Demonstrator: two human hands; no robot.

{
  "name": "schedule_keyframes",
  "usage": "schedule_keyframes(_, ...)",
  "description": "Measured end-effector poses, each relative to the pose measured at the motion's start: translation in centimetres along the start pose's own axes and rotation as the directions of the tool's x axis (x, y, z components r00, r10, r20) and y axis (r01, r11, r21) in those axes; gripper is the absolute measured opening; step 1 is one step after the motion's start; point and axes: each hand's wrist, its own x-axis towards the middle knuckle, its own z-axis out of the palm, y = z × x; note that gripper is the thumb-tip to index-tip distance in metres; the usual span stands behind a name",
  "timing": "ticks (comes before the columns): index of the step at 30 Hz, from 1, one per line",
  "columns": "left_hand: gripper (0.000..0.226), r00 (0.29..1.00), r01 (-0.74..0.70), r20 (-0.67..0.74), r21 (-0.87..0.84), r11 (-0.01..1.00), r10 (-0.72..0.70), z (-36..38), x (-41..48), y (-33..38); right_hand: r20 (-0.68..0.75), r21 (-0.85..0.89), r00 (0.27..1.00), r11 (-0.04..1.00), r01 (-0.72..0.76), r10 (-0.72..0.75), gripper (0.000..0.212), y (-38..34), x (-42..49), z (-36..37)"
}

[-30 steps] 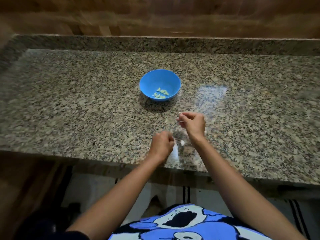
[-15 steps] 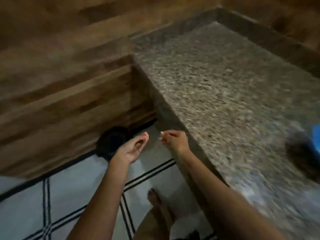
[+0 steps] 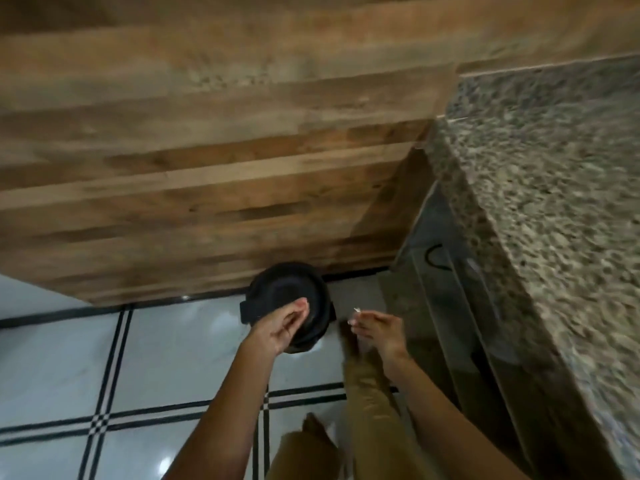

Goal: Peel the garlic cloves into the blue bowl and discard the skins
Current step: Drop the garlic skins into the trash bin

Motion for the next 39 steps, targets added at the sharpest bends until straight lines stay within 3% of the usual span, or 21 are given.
schedule_keyframes(6, 0.019, 0.996, 0.070, -0.035, -0.262, 0.963, -0.082, -0.8, 8.8, 1.0, -0.013, -0.162, 1.000, 0.987, -0.018, 0.017, 0.015, 1.4, 9.7, 2.7)
schedule_keyframes(10, 0.013, 0.995, 0.079, -0.016, -0.423, 0.903, -0.095, -1.4, 11.4, -0.1, -0.002, -0.232, 0.990, 0.963, -0.135, 0.138, 0.018, 2.5, 13.4, 4.4)
schedule_keyframes(13, 0.019, 0.995, 0.087, -0.006, -0.492, 0.866, -0.104, -0.9, 13.4, -2.9, -0.029, -0.150, 0.974, 0.963, -0.225, 0.223, 0.018, 3.7, 15.2, 5.3)
schedule_keyframes(15, 0.019, 0.997, 0.038, -0.047, -0.360, 0.932, -0.058, 0.0, 14.4, -4.7, -0.091, -0.064, 0.966, 0.966, -0.249, 0.243, 0.020, 4.7, 16.4, 5.9)
schedule_keyframes(17, 0.013, 0.979, -0.101, -0.179, -0.027, 0.995, 0.095, 0.1, 16.2, -5.7, -0.133, -0.066, 0.968, 0.972, -0.225, 0.215, 0.028, 5.6, 17.7, 7.0)
schedule_keyframes(18, 0.013, 0.939, -0.176, -0.276, 0.133, 0.975, 0.207, -0.1, 17.8, -5.8, -0.138, -0.092, 0.975, 0.978, -0.187, 0.173, 0.030, 6.0, 18.6, 7.7)
schedule_keyframes(20, 0.017, 0.849, -0.278, -0.373, 0.285, 0.917, 0.374, -0.9, 21.2, -4.8, -0.113, -0.176, 0.990, 0.979, -0.100, 0.081, 0.027, 6.4, 20.5, 9.5)
schedule_keyframes(22, 0.025, 0.850, -0.300, -0.306, 0.391, 0.870, 0.430, -1.8, 23.9, -3.4, -0.003, -0.309, 0.999, 0.950, -0.040, 0.040, 0.024, 7.5, 23.0, 11.8)
schedule_keyframes(24, 0.020, 0.847, -0.269, -0.242, 0.575, 0.773, 0.474, -2.4, 25.6, -2.5, 0.071, -0.399, 0.992, 0.915, -0.067, 0.103, 0.033, 10.2, 26.8, 13.3)
schedule_keyframes(25, 0.016, 0.833, -0.227, -0.273, 0.625, 0.747, 0.482, -2.8, 26.1, -2.4, 0.077, -0.377, 0.985, 0.919, -0.114, 0.154, 0.032, 13.2, 30.3, 13.5)
schedule_keyframes(27, 0.016, 0.785, -0.258, -0.286, 0.655, 0.711, 0.549, -3.9, 27.2, -2.4, 0.058, -0.397, 0.965, 0.893, -0.214, 0.257, 0.007, 14.7, 32.5, 14.1)
schedule_keyframes(29, 0.015, 0.742, -0.320, -0.295, 0.634, 0.704, 0.603, -4.8, 28.3, -2.8, 0.025, -0.400, 0.953, 0.877, -0.267, 0.302, 0.024, 12.4, 30.6, 14.5)
schedule_keyframes(32, 0.019, 0.671, -0.393, -0.268, 0.662, 0.638, 0.691, -4.7, 28.1, -2.3, 0.016, -0.284, 0.935, 0.898, -0.336, 0.354, 0.012, 9.6, 28.3, 15.5)
schedule_keyframes(34, 0.018, 0.643, -0.510, -0.139, 0.655, 0.557, 0.753, -4.0, 27.2, -2.6, 0.083, -0.221, 0.898, 0.887, -0.407, 0.432, 0.038, 9.0, 27.8, 16.1)
schedule_keyframes(36, 0.034, 0.699, -0.563, 0.095, 0.684, 0.464, 0.709, -3.9, 27.3, -4.0, 0.135, -0.155, 0.847, 0.855, -0.495, 0.515, 0.093, 9.4, 28.6, 16.8)
schedule_keyframes(37, 0.037, 0.752, -0.518, 0.144, 0.732, 0.442, 0.643, -4.2, 27.6, -4.6, 0.160, -0.129, 0.808, 0.824, -0.552, 0.567, 0.111, 9.7, 29.2, 16.9)
schedule_keyframes(39, 0.042, 0.795, -0.373, 0.066, 0.837, 0.400, 0.603, -5.0, 29.0, -4.7, 0.229, -0.082, 0.773, 0.803, -0.590, 0.591, 0.107, 9.1, 28.6, 16.9)
